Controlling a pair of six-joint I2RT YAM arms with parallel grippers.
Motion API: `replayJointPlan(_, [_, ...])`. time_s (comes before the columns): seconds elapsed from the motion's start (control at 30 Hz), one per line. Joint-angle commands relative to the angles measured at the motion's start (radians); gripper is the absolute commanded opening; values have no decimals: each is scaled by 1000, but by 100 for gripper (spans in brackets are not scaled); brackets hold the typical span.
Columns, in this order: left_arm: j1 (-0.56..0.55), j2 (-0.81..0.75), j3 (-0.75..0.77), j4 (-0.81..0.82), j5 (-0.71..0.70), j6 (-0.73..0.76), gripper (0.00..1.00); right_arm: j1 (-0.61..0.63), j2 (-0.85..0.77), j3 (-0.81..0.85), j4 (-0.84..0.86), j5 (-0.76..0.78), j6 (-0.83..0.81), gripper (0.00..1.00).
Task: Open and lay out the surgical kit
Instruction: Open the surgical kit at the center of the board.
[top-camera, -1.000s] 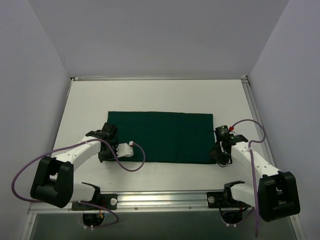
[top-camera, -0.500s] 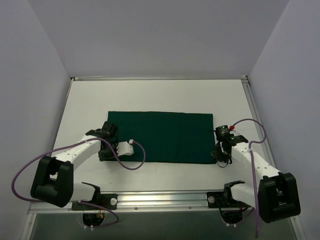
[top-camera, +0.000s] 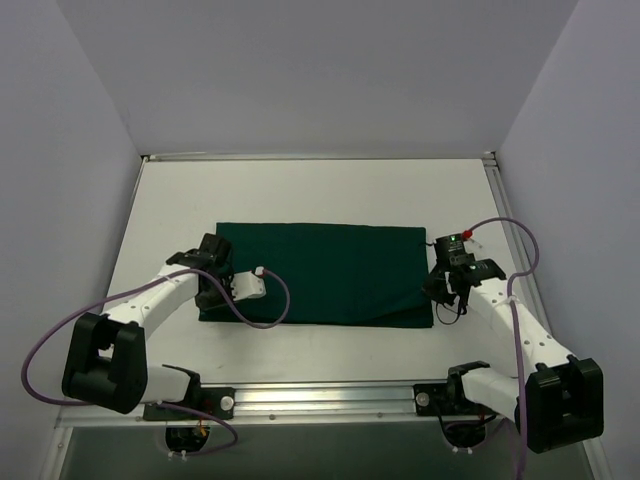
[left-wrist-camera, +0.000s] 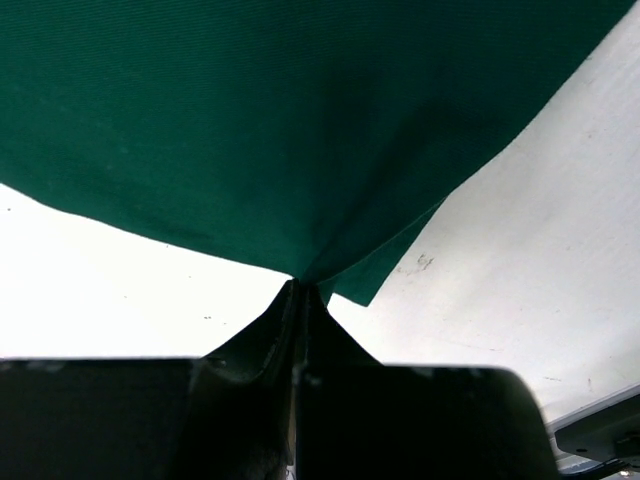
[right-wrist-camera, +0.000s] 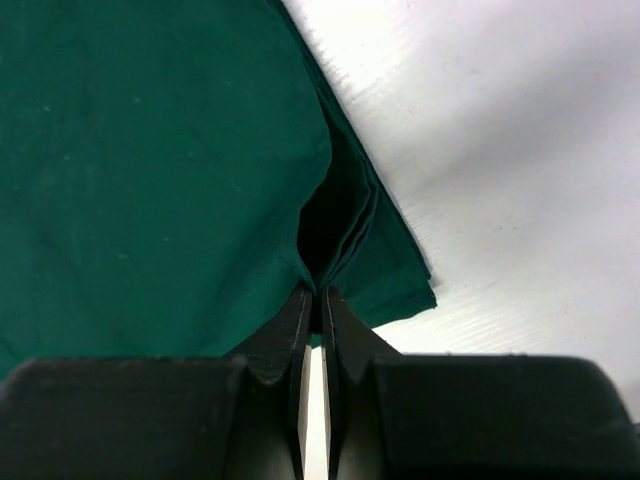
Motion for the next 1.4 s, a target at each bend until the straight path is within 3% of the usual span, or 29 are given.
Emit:
replayJointPlan(0.0, [17, 4, 55, -32, 3, -2, 2, 5, 8, 44, -6, 9, -21, 0])
replayJointPlan(0.43, [57, 6, 174, 70, -49, -143, 2, -19, 77, 202, 96, 36, -83, 0])
replayJointPlan(0.73, [83, 95, 345, 178, -135, -272, 2, -71, 312, 432, 195, 13, -164, 0])
replayJointPlan(1.03, [108, 318, 642, 301, -196, -356, 2, -122, 635, 761, 335, -39, -216, 0])
replayJointPlan(1.37, [134, 699, 1003, 537, -316, -390, 2, -162, 1054, 1236, 456, -59, -150, 0])
